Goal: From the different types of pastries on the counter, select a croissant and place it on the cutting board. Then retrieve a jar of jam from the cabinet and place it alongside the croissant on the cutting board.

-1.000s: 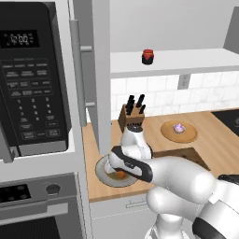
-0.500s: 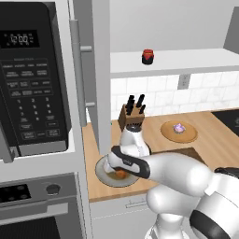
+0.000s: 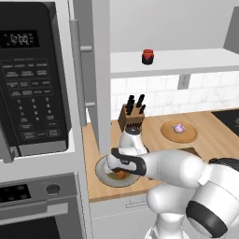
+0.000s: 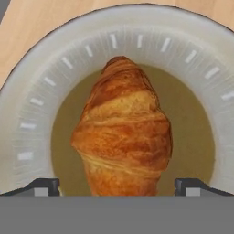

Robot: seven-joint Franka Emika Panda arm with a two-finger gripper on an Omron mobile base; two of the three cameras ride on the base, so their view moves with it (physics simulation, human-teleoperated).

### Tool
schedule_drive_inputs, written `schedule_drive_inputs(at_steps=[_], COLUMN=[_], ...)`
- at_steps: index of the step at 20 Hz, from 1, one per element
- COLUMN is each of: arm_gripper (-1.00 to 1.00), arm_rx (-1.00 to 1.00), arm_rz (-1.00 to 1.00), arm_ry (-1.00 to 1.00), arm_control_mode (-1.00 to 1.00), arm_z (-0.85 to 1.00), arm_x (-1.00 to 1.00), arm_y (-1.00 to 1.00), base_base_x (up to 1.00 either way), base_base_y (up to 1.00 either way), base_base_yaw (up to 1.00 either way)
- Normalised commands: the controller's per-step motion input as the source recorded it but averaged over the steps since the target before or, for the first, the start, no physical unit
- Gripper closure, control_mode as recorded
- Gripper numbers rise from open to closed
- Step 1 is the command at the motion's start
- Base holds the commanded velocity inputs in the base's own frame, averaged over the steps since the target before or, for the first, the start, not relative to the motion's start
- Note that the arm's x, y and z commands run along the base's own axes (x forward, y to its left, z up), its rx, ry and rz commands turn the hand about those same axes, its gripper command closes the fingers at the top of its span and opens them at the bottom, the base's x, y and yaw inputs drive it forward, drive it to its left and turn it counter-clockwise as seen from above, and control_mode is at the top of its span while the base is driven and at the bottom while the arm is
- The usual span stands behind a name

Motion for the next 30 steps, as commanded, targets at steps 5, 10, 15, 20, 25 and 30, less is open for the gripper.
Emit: schedule_drive_inputs(at_steps=[5,10,15,20,25,30], arm_gripper=[1.0,1.0,1.0,1.0,1.0,1.0], arm_rx=[-0.01,0.0,0.0,0.0,0.01,0.03], arm_rz=[0.0,0.0,0.0,0.0,-0.01,-0.04], arm_ry=[0.0,-0.01,-0.12,-0.21,-0.05,0.0], arm_control_mode=[-1.0,-1.0,-1.0,-1.0,-1.0,-1.0], arm_z=[-0.27,0.14,0.76,0.73,0.28,0.01], arm_x=[0.16,0.01,0.0,0.02,0.0,-0.02], arm_y=[0.01,0.03,-0.08,-0.58,-0.99,-1.0], base_base_x=[0.0,0.0,0.0,0.0,0.0,0.0], base_base_y=[0.0,0.0,0.0,0.0,0.0,0.0], base_base_yaw=[0.0,0.0,0.0,0.0,0.0,0.0])
